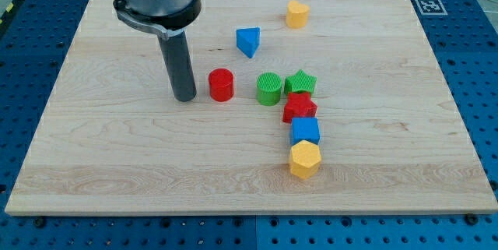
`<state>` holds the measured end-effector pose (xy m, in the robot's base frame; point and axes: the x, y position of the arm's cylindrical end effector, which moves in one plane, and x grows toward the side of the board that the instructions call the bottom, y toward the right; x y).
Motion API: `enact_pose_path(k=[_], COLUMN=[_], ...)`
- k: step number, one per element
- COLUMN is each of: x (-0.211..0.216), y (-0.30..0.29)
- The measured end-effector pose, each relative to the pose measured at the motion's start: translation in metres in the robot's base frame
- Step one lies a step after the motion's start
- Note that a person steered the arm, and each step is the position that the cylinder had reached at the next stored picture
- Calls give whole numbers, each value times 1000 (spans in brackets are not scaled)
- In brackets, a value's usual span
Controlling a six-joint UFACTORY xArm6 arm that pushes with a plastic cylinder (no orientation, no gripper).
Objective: Push the red circle close to the green circle
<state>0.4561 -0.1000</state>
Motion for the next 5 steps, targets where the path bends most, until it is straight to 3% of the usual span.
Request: enact_pose_path(k=[3,5], x=[-2,-17], y=[0,-37])
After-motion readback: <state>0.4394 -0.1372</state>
